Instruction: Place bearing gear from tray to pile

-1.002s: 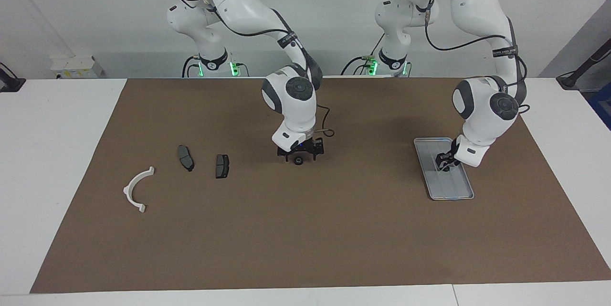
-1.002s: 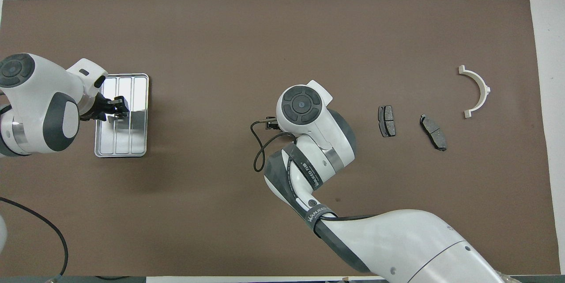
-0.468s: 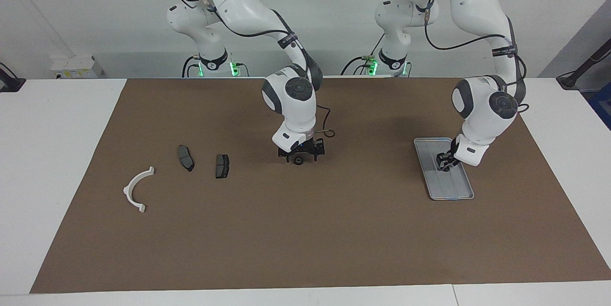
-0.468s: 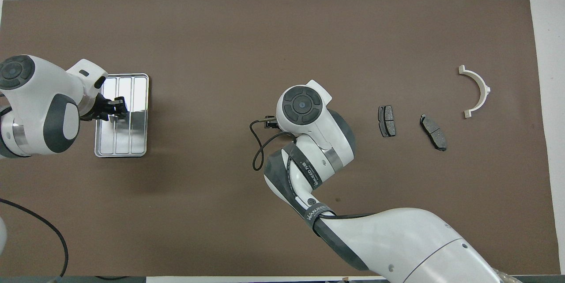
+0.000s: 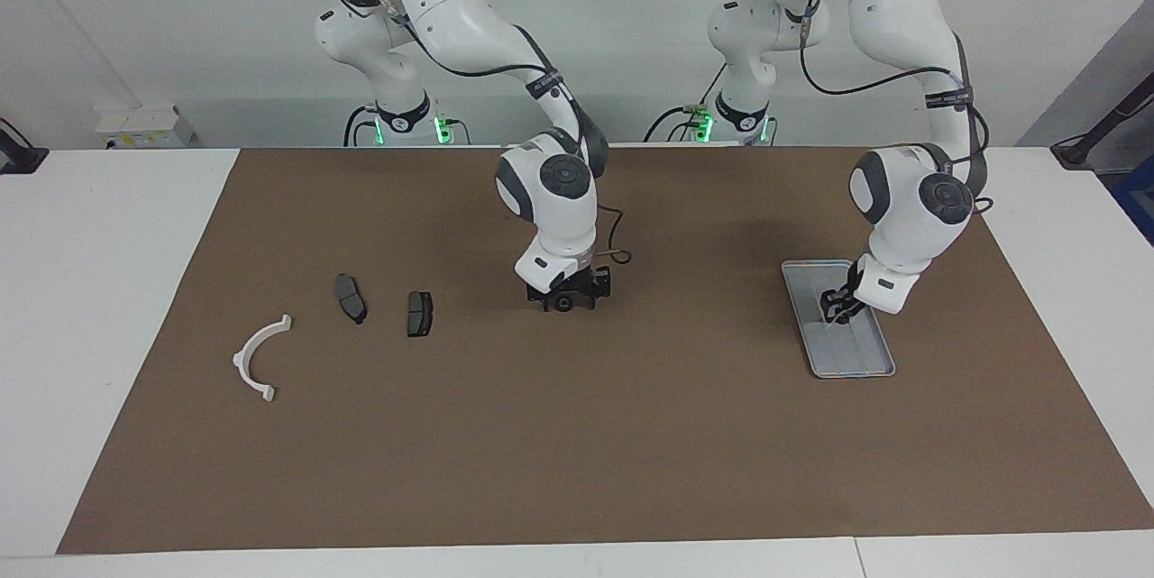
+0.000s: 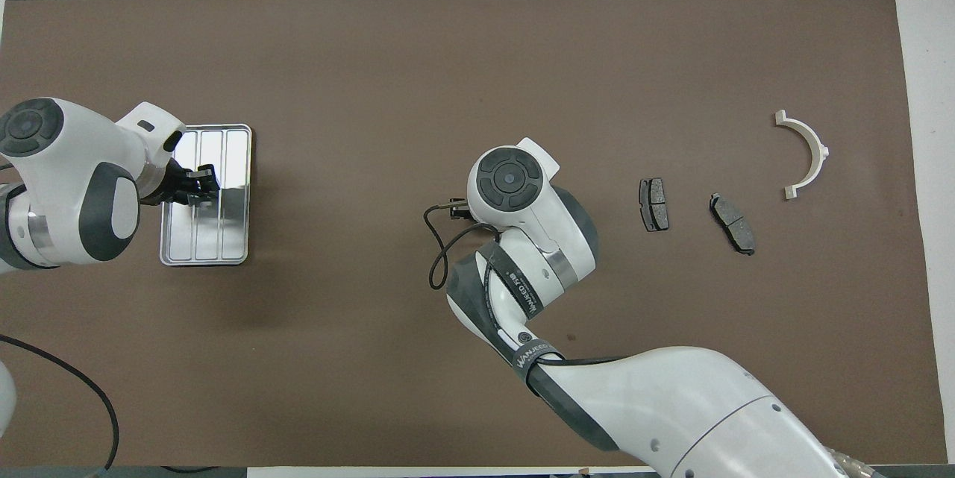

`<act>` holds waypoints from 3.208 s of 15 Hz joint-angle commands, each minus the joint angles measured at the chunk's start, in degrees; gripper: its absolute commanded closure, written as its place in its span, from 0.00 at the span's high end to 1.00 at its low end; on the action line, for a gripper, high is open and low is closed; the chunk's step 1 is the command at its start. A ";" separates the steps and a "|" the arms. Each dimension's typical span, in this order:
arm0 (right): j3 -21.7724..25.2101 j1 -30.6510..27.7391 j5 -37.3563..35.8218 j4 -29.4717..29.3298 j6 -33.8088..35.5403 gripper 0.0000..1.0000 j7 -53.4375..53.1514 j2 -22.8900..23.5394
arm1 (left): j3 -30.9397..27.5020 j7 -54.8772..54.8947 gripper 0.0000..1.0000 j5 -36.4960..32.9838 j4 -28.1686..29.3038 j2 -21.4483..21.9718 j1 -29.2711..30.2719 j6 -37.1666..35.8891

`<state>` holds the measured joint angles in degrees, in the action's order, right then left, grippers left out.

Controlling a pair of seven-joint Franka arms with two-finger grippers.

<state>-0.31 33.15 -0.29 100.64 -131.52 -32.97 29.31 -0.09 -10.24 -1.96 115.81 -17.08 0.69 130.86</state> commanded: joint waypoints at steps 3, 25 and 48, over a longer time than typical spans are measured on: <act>-0.40 -0.63 1.43 0.17 -0.15 0.00 2.21 -0.13 | 0.18 -0.13 0.49 0.55 2.22 1.70 0.37 2.20; -0.75 -38.86 1.61 -10.32 12.45 0.00 61.53 -3.29 | 0.35 -16.53 0.00 3.27 -8.74 1.09 -12.97 -7.71; -0.92 -36.42 1.87 -2.10 11.53 1.00 52.33 -8.30 | -0.26 -51.11 0.00 5.74 -28.55 -17.28 -42.87 -7.82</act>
<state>-0.88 -5.31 1.07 99.83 -123.77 23.66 24.16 0.68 -60.22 3.73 87.16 -33.80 -41.16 121.79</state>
